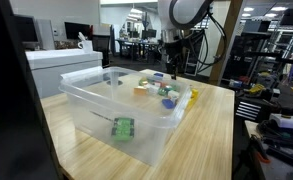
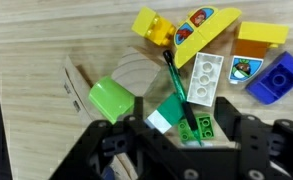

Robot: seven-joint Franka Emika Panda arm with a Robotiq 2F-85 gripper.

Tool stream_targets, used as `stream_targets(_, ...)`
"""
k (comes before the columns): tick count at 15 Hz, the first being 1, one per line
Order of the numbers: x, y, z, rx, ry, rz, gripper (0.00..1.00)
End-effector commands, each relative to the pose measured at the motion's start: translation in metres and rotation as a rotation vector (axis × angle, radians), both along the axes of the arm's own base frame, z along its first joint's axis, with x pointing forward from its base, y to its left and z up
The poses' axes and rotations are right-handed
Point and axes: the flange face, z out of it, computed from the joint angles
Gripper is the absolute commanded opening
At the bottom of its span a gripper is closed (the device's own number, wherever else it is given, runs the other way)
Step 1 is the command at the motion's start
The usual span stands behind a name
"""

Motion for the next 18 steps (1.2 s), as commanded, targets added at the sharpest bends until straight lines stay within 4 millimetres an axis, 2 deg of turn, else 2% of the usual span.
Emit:
stream_targets(1, 0.005, -0.003, -0.034, -0.009, 0.004, 0.011, 0.99)
stream_targets(7, 0.020, -0.007, -0.091, -0.002, 0.001, 0.040, 1.00)
stream_targets(10, 0.025, -0.013, -0.109, -0.004, 0.003, 0.046, 1.00)
stream_targets(13, 0.030, -0.018, -0.118, -0.008, 0.006, 0.046, 1.00)
stream_targets(14, 0.032, -0.015, -0.118, -0.002, 0.006, 0.047, 0.78)
stream_targets(15, 0.035, -0.013, -0.117, -0.002, 0.001, 0.053, 0.62)
stream_targets(18, 0.037, -0.013, -0.116, -0.005, -0.001, 0.057, 0.41)
